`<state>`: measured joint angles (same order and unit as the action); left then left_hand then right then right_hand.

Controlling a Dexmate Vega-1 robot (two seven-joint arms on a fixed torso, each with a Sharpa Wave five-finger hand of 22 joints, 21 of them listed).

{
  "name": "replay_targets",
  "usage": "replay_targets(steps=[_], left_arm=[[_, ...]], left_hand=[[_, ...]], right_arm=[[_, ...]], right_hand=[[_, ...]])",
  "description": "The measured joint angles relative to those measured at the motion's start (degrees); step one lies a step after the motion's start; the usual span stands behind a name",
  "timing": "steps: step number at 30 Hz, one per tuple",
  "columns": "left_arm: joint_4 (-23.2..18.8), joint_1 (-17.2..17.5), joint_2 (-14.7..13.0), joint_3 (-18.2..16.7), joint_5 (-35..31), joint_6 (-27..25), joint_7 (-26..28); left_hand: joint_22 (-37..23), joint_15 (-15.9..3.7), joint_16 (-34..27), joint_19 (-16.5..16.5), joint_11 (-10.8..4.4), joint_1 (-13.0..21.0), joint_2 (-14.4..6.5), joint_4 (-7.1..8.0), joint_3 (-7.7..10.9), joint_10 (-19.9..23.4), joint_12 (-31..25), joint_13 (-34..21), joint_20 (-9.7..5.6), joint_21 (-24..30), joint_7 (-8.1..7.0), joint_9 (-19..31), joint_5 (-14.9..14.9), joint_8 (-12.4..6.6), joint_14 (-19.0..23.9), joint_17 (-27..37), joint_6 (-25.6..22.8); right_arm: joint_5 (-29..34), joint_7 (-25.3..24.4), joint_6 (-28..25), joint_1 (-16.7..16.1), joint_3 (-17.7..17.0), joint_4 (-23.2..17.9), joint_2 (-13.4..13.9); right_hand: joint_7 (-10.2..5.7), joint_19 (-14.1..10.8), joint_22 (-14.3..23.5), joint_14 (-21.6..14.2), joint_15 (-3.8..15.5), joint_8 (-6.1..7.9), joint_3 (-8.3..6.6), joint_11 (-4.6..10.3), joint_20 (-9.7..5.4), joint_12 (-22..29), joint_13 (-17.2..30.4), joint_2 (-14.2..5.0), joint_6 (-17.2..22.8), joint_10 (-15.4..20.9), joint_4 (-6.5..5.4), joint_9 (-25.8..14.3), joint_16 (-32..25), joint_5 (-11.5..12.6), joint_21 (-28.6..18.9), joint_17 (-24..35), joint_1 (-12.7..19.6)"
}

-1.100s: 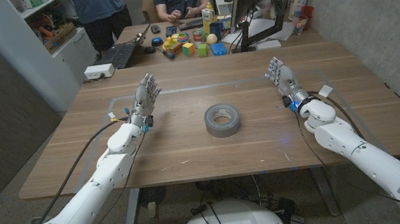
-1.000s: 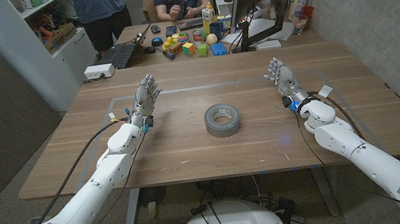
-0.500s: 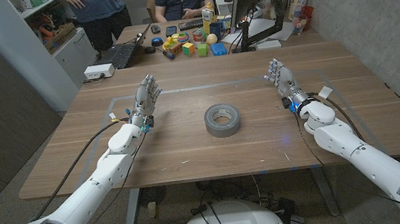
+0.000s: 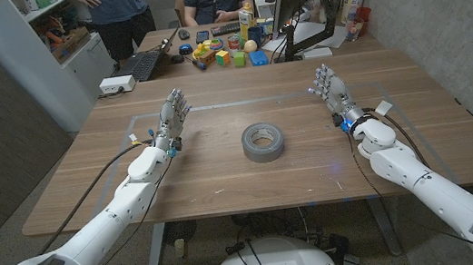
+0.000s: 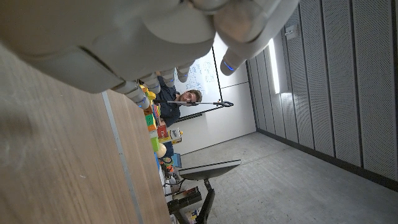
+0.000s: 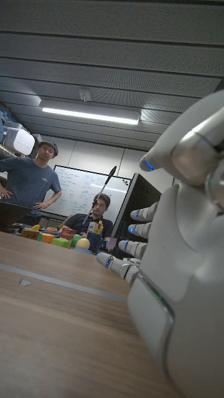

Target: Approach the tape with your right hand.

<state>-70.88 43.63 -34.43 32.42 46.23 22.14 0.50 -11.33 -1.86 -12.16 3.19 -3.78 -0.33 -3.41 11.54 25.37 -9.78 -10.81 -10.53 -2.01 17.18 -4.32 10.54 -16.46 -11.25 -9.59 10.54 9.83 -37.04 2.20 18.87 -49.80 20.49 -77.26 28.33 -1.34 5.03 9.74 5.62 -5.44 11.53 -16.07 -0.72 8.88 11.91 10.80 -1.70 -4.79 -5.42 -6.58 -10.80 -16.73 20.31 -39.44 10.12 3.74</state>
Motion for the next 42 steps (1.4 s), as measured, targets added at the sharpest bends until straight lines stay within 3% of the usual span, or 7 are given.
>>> replay_targets(steps=[8,20,31,36,37,39,42], left_arm=[[0.9,-0.8,-0.6,1.7,1.4,1.0,0.0],[2.5,-1.9,-1.1,3.7,3.2,2.7,-0.2],[3.9,-2.6,-1.3,5.1,4.6,4.0,-0.6],[4.0,-2.6,-1.3,5.2,5.1,4.4,-0.6],[4.3,-2.7,-1.5,5.6,5.2,4.5,-0.6],[4.4,-2.8,-1.5,5.8,5.4,4.6,-0.6],[4.4,-2.8,-1.5,5.8,5.6,4.8,-0.6]], left_hand=[[0.0,0.00,0.0,0.0,0.00,0.0,0.0,0.00,0.00,0.0,0.0,0.0,0.00,0.0,0.01,0.0,0.0,0.00,0.0,0.0,0.0],[0.0,0.00,0.0,0.0,-0.55,0.0,0.0,0.00,0.00,-0.1,0.0,0.0,0.00,0.0,0.01,0.0,0.0,0.00,0.0,0.0,0.0],[0.0,0.00,0.0,0.0,-0.54,0.0,0.0,0.00,0.00,-0.1,0.0,0.0,0.00,0.0,0.02,0.0,0.0,0.00,0.0,0.0,0.0],[0.0,0.00,0.0,0.0,-0.54,0.0,0.0,0.00,0.00,-0.1,0.0,0.0,0.00,0.0,0.02,0.0,0.0,0.00,0.0,0.0,0.0],[0.0,0.00,0.0,0.0,-0.54,0.0,0.0,0.00,0.00,-0.1,0.0,0.0,0.00,0.0,0.02,0.0,0.0,0.00,0.0,0.0,0.0],[0.0,0.00,0.0,0.0,-0.54,0.0,0.0,0.00,0.00,-0.1,0.0,0.0,0.00,0.0,0.02,0.0,0.0,0.00,0.0,0.0,0.0],[0.0,0.00,0.0,0.0,-0.54,0.0,0.0,0.00,0.00,-0.1,0.0,0.0,0.00,0.0,0.02,0.0,0.0,0.00,0.0,0.0,0.0]], right_arm=[[0.2,0.9,1.9,-1.0,0.0,-3.4,0.0],[5.4,1.6,7.1,-1.7,0.9,-6.8,0.0],[17.0,-0.3,14.7,-0.9,2.1,-6.1,-0.7],[17.8,-0.5,15.3,-0.3,2.4,-5.3,-1.3],[23.6,-1.7,18.5,-0.2,2.5,-5.3,-1.3],[25.5,-2.1,19.4,0.0,2.5,-5.1,-1.5],[25.5,-2.1,19.4,0.2,2.6,-4.9,-1.6]], right_hand=[[-0.63,2.7,-0.1,0.8,-0.82,0.00,1.13,-0.22,2.73,0.0,0.0,2.39,0.0,-0.2,1.13,0.0,1.3,-0.4,2.4,0.0,0.8],[-1.24,3.3,0.0,1.1,-1.12,0.00,1.92,-0.43,3.32,0.0,0.0,3.87,0.6,0.0,1.92,0.0,1.8,-0.6,3.5,0.0,1.6],[-2.07,3.5,0.0,1.1,-1.11,0.00,2.55,-0.42,3.10,0.0,0.0,4.87,1.0,0.0,2.55,0.0,2.2,-0.6,4.3,0.0,2.6],[-2.40,3.5,0.0,1.1,-1.11,0.05,2.70,-0.62,3.10,0.0,0.0,5.48,1.7,0.6,3.20,0.0,2.6,-0.6,4.7,0.0,3.2],[-2.38,3.5,0.0,1.1,-1.10,0.32,2.70,-0.40,3.10,0.0,0.0,5.57,1.8,0.8,3.20,0.0,2.6,-0.6,5.0,0.0,3.4],[-2.57,3.5,0.0,0.3,-1.08,0.44,2.83,-0.40,3.10,0.0,0.0,5.50,2.6,1.3,3.52,0.0,2.5,-0.6,5.3,0.0,3.9],[-2.99,3.3,0.0,0.2,-0.99,0.58,2.93,-0.21,3.28,0.1,0.0,5.68,3.4,2.3,3.91,0.0,2.5,-0.6,5.7,0.0,4.5]])
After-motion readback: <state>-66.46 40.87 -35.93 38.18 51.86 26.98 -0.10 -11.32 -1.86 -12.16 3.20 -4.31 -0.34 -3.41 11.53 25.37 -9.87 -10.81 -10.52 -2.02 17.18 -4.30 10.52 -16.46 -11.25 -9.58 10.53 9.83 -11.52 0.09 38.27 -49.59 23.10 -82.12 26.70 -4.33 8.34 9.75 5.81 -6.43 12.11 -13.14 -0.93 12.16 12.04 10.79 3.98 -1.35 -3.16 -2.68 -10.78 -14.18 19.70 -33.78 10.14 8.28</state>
